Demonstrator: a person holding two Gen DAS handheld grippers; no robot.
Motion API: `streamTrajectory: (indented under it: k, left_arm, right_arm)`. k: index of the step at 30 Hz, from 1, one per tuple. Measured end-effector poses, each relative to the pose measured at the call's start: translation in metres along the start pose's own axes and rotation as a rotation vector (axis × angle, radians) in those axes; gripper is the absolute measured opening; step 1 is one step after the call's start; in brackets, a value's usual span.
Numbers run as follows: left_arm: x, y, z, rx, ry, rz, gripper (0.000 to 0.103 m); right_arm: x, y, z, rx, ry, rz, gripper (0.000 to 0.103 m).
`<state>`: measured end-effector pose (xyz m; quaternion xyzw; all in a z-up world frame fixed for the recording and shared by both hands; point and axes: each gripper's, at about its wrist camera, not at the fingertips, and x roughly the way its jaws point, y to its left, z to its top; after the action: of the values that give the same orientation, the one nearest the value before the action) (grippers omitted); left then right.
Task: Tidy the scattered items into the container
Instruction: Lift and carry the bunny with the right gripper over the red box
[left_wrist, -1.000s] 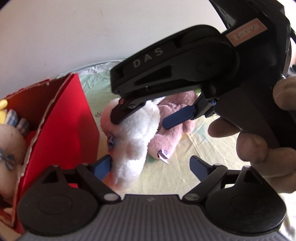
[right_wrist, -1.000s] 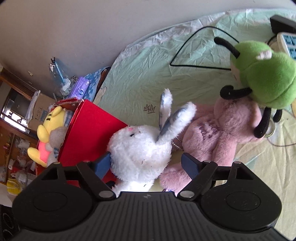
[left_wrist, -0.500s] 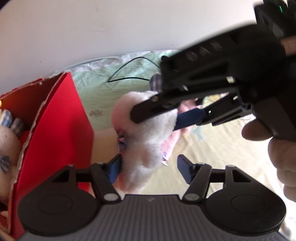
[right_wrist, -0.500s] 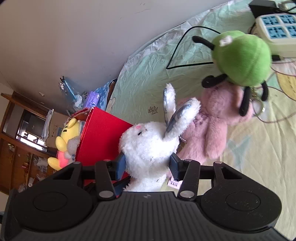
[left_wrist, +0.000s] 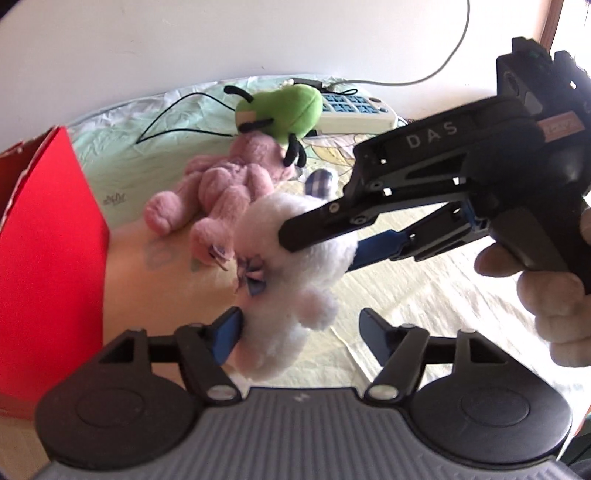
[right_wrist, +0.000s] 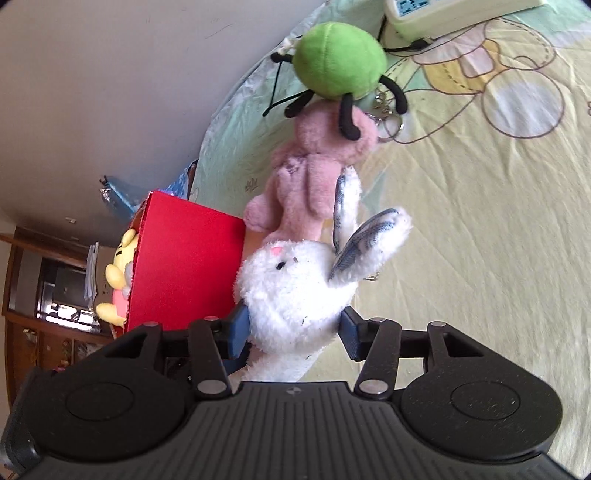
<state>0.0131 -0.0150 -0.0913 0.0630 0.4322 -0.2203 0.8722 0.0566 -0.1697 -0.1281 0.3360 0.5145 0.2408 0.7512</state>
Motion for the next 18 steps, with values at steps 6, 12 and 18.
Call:
streamTrajectory:
  k: [6, 12, 18]
  left_arm:
    - [0.002, 0.003, 0.001, -0.006, -0.009, 0.038, 0.079]
    - [0.011, -0.001, -0.002, -0.007, 0.019, 0.018, 0.061]
    - [-0.003, -0.016, -0.004, 0.046, -0.011, 0.023, 0.045]
  right_arm:
    - [-0.001, -0.004, -0.001, 0.038, -0.060, -0.072, 0.060]
    - [-0.002, -0.002, -0.008, 0.034, -0.072, -0.111, 0.074]
    - [0.002, -0.008, -0.020, 0.056, -0.088, -0.131, 0.065]
